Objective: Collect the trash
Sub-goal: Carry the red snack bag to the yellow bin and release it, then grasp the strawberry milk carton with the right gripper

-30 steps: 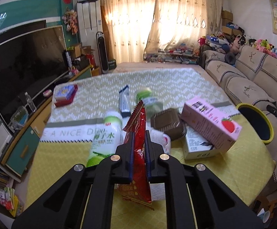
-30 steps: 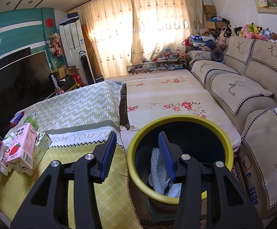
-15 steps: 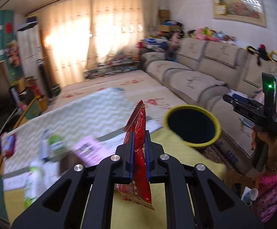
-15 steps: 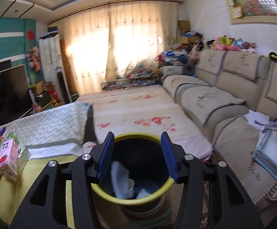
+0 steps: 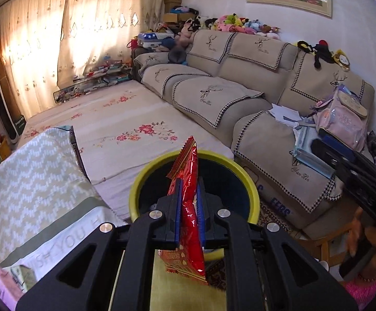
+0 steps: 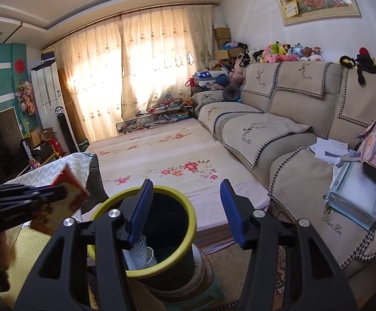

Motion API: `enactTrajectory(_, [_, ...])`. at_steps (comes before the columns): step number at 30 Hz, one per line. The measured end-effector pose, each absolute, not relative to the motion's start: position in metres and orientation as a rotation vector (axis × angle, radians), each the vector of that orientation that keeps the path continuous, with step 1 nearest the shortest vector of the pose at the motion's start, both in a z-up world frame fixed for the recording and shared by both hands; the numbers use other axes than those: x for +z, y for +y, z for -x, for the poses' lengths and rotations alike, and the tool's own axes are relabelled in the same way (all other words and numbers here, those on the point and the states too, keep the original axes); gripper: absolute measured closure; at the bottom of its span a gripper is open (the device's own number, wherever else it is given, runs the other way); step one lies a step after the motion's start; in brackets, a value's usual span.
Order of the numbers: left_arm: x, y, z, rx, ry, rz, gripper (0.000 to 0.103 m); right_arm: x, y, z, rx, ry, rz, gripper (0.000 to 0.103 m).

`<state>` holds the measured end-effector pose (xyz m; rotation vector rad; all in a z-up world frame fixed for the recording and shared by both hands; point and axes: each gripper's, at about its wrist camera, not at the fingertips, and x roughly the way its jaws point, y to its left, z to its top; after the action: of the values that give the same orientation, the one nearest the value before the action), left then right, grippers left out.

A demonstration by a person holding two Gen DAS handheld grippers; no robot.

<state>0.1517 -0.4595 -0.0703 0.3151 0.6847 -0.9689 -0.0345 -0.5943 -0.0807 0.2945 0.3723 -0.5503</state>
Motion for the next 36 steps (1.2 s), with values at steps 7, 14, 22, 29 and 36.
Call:
enactTrajectory(7, [-0.092,-0.489,-0.184,-0.921,0.721,-0.259,0.050,-0.087,-0.600,0.033,-0.562,0.382,-0.306,0.049])
enactTrajectory(14, [-0.050,-0.440,-0.164,-0.854,0.592,-0.206,0.039,-0.090,-0.590,0.022,-0.522,0.398,-0.299,0.048])
enactTrajectory(22, [0.001,-0.326,-0.129,-0.705,0.489,-0.120,0.026,-0.092,-0.549,-0.006,-0.408,0.439,-0.255,0.046])
enactTrajectory(29, [0.019,-0.201,-0.108,-0.486,0.445,-0.051,0.011,-0.093,-0.471,-0.045,-0.158,0.480,-0.195,0.046])
enactTrajectory(36, [0.009,-0.103,-0.087,-0.295,0.451,0.006,0.009,-0.089,-0.378,-0.073,0.182,0.494,-0.162,0.044])
